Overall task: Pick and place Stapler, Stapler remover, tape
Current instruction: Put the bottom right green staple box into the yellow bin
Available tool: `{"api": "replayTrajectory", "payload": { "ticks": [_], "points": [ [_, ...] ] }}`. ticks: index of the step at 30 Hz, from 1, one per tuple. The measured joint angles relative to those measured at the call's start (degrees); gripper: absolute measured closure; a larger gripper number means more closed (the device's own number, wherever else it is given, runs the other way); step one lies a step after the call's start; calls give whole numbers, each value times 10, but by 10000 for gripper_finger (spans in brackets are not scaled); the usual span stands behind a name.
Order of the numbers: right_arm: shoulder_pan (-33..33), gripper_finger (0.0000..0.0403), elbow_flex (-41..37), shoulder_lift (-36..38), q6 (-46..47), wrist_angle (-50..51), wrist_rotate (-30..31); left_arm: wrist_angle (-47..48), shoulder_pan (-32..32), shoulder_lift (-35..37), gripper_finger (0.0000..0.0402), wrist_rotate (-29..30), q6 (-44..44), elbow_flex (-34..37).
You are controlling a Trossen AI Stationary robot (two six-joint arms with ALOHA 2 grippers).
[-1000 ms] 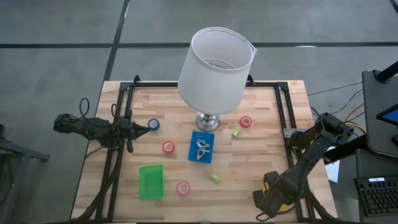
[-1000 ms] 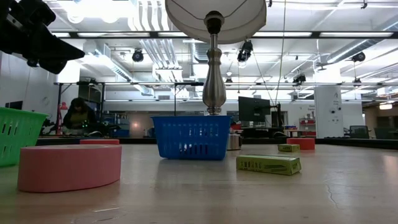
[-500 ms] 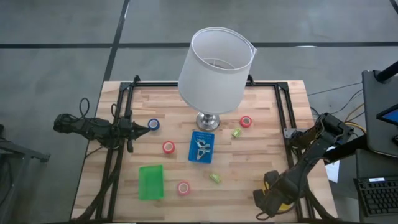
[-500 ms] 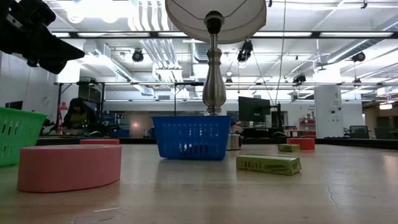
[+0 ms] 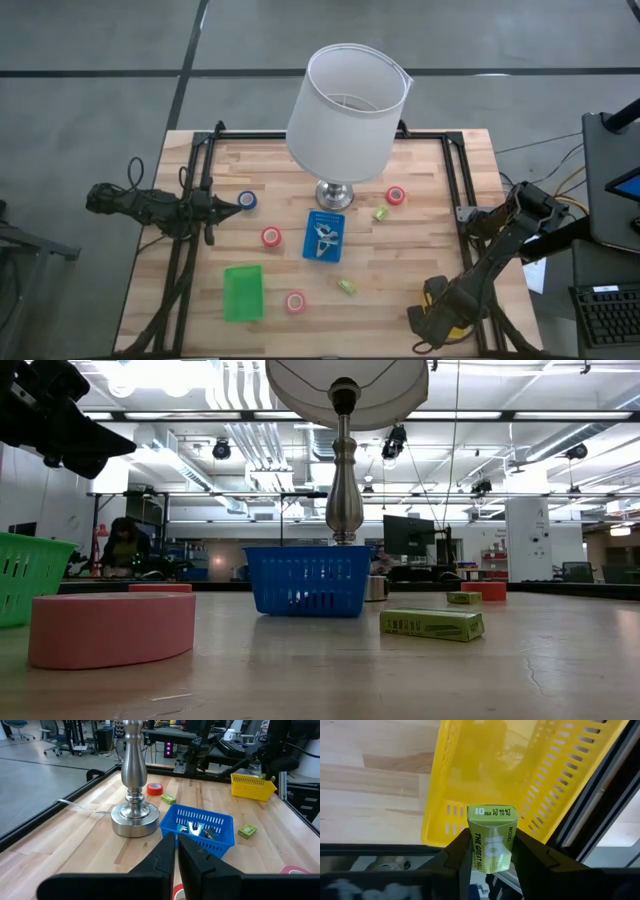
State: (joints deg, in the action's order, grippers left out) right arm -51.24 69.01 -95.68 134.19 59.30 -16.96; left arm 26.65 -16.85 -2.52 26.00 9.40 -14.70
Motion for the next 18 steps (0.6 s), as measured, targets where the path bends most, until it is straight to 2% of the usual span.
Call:
{"api": "replayTrajectory", "payload": {
  "ticks": [18],
  "points": [
    [-10,286,-58,0,4,-77,-16,0,0,0,378,0,0,0]
  ]
}}
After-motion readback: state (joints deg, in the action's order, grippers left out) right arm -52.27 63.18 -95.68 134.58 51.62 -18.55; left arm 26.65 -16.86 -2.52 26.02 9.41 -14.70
